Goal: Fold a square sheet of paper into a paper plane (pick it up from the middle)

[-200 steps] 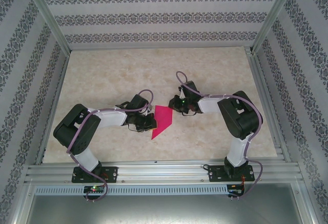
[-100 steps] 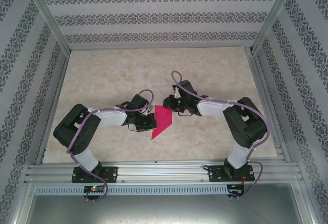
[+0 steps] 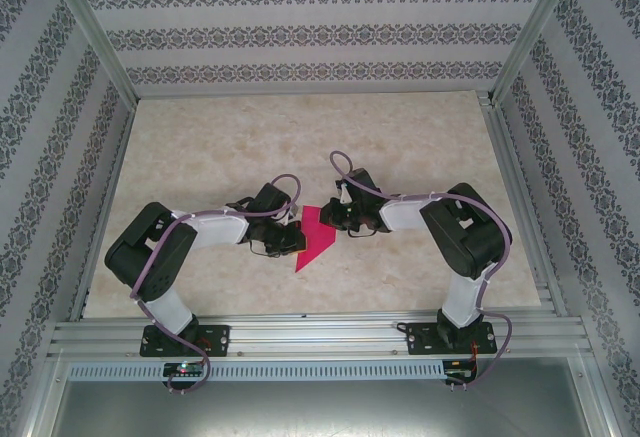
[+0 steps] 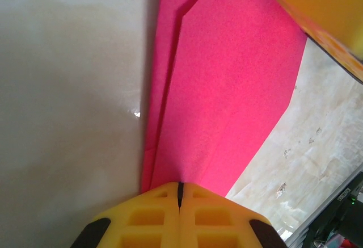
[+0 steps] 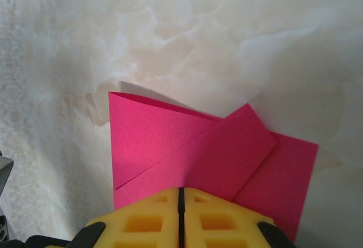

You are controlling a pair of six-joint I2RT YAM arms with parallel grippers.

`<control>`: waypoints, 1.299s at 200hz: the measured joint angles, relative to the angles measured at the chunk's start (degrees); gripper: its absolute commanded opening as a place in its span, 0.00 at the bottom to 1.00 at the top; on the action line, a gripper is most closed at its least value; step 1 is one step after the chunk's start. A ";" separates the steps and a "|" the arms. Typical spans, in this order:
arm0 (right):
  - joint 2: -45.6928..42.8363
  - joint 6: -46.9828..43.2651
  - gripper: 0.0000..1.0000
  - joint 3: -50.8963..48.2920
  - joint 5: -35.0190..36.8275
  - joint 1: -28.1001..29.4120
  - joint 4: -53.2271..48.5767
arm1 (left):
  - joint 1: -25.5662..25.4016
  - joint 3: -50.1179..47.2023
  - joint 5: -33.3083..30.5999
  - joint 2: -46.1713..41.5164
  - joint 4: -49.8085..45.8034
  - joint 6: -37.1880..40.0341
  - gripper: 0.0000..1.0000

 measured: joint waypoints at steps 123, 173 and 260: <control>-0.07 -0.17 0.10 -0.94 -0.02 0.02 1.73 | 0.52 9.94 4.72 0.98 -2.89 -9.25 0.13; -0.07 -0.17 0.10 -0.94 0.00 0.02 1.73 | 0.42 9.46 5.97 6.16 2.60 -13.27 0.13; -0.37 -0.07 0.13 -0.72 0.02 0.07 1.22 | 0.42 3.56 3.54 5.99 6.58 -12.59 0.09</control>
